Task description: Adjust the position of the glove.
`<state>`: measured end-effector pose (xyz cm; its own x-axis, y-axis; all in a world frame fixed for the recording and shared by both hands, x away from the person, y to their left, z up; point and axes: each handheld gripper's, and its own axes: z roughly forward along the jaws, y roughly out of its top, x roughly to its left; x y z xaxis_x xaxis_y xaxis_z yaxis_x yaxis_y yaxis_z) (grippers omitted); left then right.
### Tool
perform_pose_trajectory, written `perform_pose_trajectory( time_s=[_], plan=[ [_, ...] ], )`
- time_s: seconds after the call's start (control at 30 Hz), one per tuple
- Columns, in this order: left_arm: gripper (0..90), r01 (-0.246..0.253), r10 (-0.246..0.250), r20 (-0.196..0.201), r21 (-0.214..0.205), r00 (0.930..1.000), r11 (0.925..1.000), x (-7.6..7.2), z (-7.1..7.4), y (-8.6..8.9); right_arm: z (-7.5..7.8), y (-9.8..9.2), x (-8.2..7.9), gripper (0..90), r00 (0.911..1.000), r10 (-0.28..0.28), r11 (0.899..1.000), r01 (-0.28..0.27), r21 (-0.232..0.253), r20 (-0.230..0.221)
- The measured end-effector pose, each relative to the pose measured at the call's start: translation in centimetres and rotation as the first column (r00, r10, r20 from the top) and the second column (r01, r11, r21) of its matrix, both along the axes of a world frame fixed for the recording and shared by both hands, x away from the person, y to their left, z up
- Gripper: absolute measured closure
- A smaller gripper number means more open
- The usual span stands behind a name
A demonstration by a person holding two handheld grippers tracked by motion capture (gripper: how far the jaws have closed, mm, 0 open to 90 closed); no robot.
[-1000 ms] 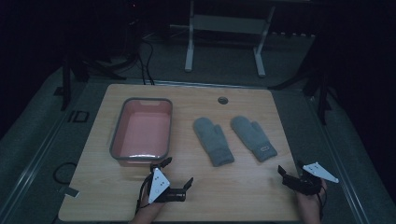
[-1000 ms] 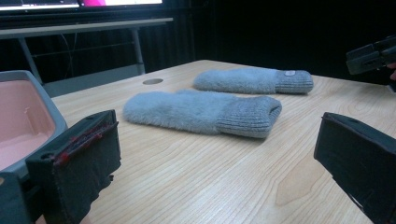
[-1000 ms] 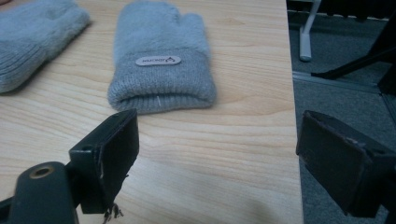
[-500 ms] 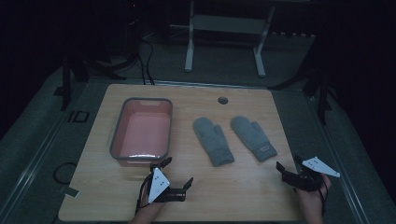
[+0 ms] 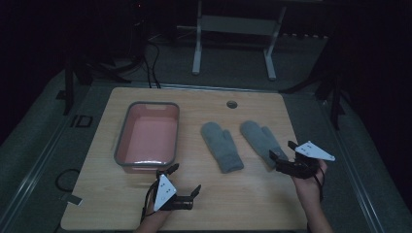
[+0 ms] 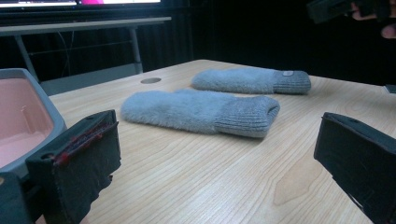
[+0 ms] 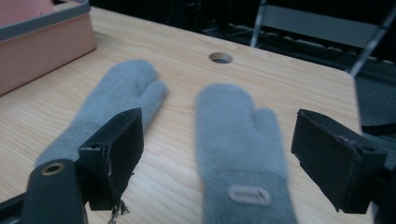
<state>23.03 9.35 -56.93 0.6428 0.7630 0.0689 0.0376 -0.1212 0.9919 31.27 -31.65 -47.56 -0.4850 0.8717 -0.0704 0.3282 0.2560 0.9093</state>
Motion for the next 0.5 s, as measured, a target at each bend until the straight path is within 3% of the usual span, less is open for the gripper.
perform_pose_trajectory(
  time_s=[0.33, 0.43, 0.5],
  plan=[
    [0.7, 0.009, -0.009, -0.005, -0.002, 0.9999, 1.0, 0.0, 0.0, 0.0, 0.9, 4.5, 2.4, 15.6, 0.9935, 0.098, 0.995, -0.1, -0.017, -0.057],
    [0.7, 0.008, -0.008, -0.006, -0.003, 1.0, 1.0, 0.0, 0.0, 0.0, 0.9, 5.9, 3.0, 14.6, 0.9893, 0.134, 0.991, -0.134, 0.001, -0.058],
    [0.7, 0.009, -0.009, -0.007, -0.003, 0.9999, 1.0, 0.0, 0.0, 0.0, 0.9, 7.2, 3.4, 14.9, 0.9874, 0.157, 0.988, -0.157, 0.006, -0.023]
  ],
)
